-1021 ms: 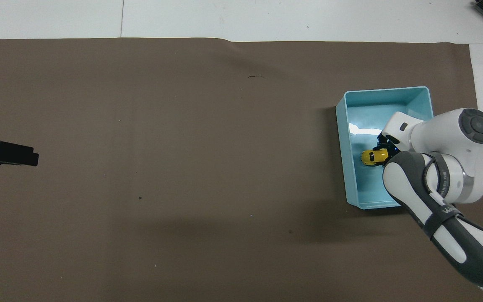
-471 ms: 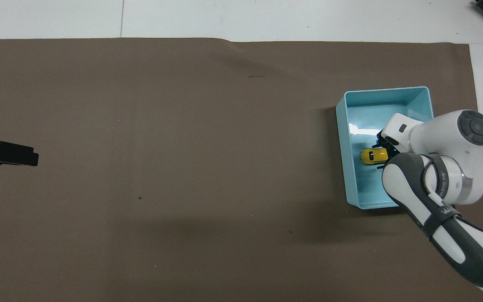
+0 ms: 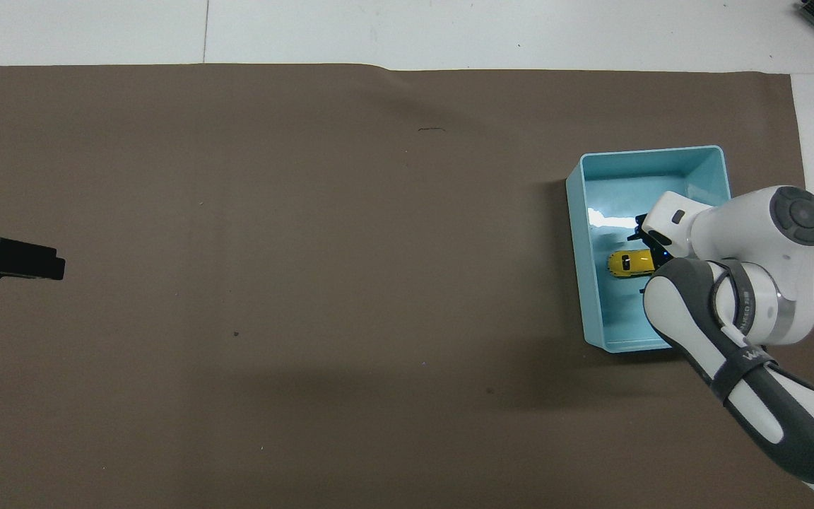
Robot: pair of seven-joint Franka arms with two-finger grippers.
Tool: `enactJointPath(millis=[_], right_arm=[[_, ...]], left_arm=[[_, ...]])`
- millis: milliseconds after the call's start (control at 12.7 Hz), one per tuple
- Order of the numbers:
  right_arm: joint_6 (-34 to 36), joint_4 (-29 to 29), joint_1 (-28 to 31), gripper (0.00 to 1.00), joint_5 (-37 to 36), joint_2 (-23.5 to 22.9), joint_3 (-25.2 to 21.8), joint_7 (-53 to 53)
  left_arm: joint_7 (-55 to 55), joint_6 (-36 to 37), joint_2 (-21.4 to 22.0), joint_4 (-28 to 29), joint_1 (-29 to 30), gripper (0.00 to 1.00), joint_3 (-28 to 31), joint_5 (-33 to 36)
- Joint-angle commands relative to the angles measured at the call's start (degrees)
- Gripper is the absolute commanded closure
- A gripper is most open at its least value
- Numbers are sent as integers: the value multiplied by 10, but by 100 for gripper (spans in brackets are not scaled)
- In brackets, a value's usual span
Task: Wind up and store yellow beetle car
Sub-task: 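Lower the car onto the box floor and open the right gripper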
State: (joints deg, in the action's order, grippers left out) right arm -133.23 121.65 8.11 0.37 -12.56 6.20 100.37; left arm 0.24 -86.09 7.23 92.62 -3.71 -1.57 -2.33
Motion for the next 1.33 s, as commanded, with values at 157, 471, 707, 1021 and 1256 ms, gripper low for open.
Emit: enactJointPath(millis=[157,471,707,1021,1256], right_arm=[[6,-13,9,0,-6,3,6,7],[61,-48,9,0,-3,10,7,5],[107,-81,9,0,3,15,7,6],[138,-99,9,0,9,30,7,0],[155,-121,9,0,9,30,8,-8]], left_arm=[[6,11,-2,-9,9,0,-5,-4],[6,11,-2,-9,10,0,-5,-4],[6,11,-2,-9,10,0,-5,-4],[6,11,-2,-9,9,0,-5,-4],[6,11,-2,-9,10,0,-5,-4]])
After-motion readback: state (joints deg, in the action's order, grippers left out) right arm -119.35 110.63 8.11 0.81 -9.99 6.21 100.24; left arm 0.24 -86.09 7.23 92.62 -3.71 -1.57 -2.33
